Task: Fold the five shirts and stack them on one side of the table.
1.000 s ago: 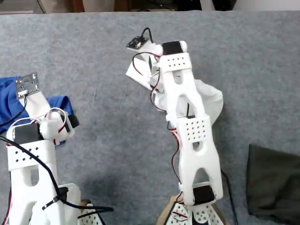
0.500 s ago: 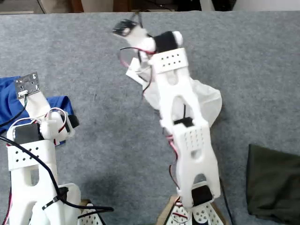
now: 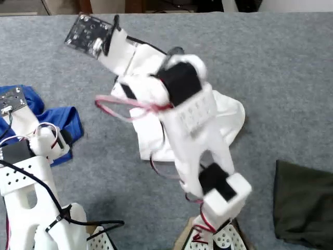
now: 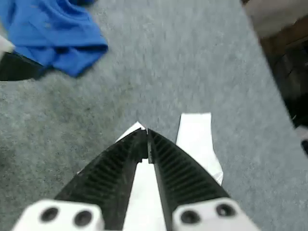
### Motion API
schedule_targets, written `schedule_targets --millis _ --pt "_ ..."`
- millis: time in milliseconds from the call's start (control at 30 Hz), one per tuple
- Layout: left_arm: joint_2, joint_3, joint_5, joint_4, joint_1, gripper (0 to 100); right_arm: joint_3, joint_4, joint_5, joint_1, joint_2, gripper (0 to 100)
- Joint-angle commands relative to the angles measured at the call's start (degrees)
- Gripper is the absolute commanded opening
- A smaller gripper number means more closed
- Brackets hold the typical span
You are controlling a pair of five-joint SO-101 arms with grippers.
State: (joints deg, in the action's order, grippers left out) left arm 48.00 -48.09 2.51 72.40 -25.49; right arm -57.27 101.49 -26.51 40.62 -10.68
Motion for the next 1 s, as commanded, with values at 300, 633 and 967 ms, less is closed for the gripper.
schedule_targets --millis 300,633,967 --pt "0.2 4.7 -5.6 -1.1 15.6 24 14.8 0.2 -2.7 -22.5 4.3 0.9" --pt "-1.8 5.0 -13.9 -9.5 40.4 27 25.2 0.2 -7.6 -43.3 4.4 0.9" --pt "-35.2 16.1 -16.3 -21.3 34.7 27 33.9 -0.4 -12.0 -54.6 4.7 0.9"
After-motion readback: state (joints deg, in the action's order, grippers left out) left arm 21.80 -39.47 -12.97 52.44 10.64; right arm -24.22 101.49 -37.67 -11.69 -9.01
